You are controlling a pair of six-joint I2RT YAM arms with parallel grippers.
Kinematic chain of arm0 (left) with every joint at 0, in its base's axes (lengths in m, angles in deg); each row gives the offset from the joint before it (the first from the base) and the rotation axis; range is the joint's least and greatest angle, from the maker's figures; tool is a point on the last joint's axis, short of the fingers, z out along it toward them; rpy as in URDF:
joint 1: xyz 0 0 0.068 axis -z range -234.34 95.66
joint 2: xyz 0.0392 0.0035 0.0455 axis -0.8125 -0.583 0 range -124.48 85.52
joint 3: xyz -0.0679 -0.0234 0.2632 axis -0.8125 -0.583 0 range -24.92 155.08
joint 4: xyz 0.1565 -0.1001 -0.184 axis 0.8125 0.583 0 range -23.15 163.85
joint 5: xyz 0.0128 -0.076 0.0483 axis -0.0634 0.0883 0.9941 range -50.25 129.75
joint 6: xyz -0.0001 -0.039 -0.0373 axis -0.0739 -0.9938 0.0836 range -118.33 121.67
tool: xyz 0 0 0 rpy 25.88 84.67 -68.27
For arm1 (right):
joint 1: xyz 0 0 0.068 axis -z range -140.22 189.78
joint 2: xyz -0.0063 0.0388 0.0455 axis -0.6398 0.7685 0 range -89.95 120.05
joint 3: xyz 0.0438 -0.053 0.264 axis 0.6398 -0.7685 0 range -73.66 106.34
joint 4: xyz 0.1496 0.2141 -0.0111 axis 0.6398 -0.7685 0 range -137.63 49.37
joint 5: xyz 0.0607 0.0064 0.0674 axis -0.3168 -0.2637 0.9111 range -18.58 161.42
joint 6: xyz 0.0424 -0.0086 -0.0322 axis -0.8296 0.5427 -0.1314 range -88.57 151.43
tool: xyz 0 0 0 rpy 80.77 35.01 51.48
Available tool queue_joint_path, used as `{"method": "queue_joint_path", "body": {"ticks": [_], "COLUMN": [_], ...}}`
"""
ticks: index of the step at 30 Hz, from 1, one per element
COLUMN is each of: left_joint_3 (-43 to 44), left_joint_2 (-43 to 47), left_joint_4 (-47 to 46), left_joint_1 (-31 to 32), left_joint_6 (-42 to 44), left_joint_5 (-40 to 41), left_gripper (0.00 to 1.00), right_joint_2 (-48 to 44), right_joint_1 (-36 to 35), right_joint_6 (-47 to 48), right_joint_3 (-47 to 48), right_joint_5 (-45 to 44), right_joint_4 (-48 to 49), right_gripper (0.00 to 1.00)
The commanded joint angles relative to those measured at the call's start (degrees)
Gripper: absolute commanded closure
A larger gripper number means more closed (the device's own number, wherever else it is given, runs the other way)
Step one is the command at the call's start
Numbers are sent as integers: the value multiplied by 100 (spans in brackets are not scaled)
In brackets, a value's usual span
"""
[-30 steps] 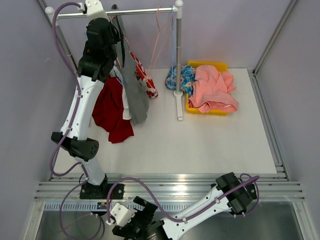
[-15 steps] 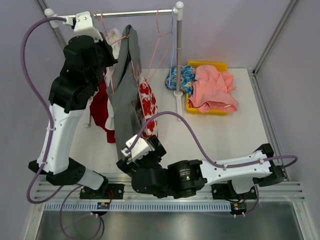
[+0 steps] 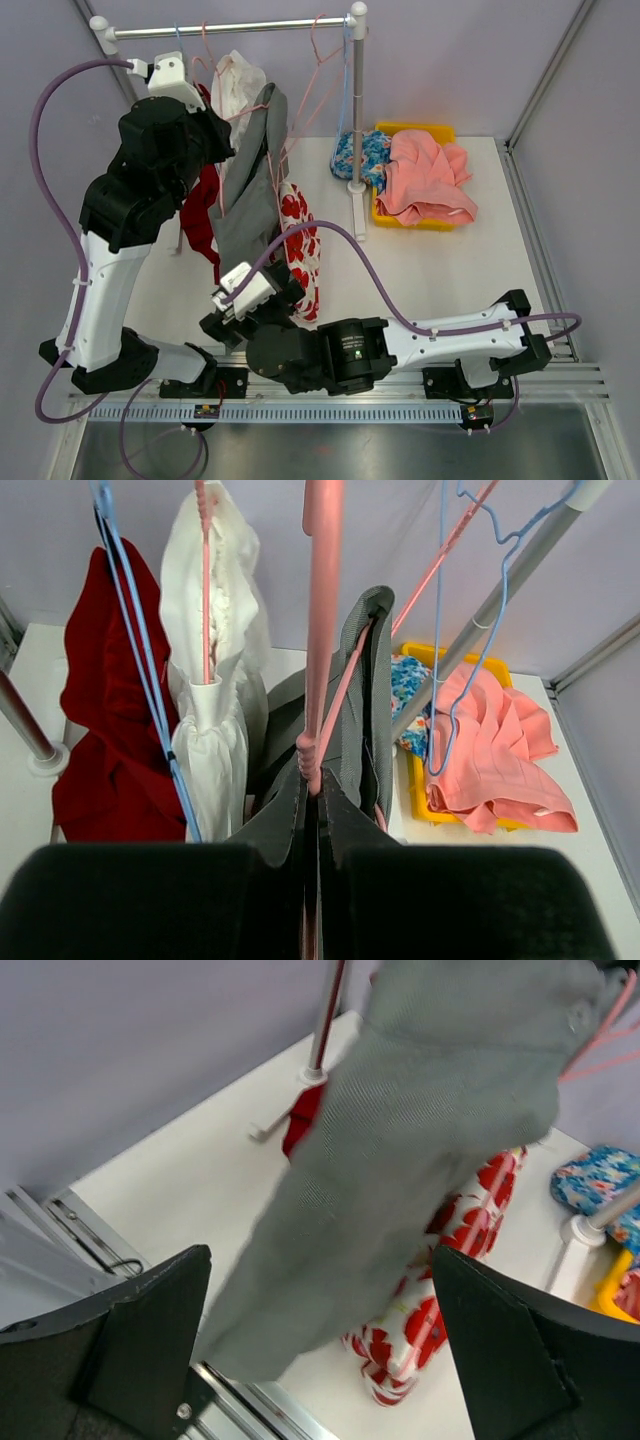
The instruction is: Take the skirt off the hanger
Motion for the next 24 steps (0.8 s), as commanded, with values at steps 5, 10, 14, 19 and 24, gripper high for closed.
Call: {"method": "queue_joint_path", "body": {"ticks": [5, 10, 14, 19, 24], "left_joint_3": [312, 469, 715, 690, 716], "left_joint_2": [85, 147, 155, 269, 270], "left_joint_4": [-825, -763, -605, -719, -938], "left_joint_1": [442, 574, 574, 574, 574], "left_joint_6": [-418, -489, -445, -594, -393], "left_joint_5": [262, 245, 245, 104, 454], "left_gripper": [100, 100, 100, 100, 100], "right_joint_2": [851, 1079, 1010, 781, 553], "right_joint_1": [30, 74, 83, 65, -259], "right_joint_6": [661, 1200, 1095, 744, -286], "right_joint_3": [1193, 789, 280, -450, -845], "right_joint_5": [-33, -577, -991, -1326, -1343], "right_joint_4": [813, 1818, 2370, 2645, 2091], "right_gripper": [1, 28, 79, 100, 100]}}
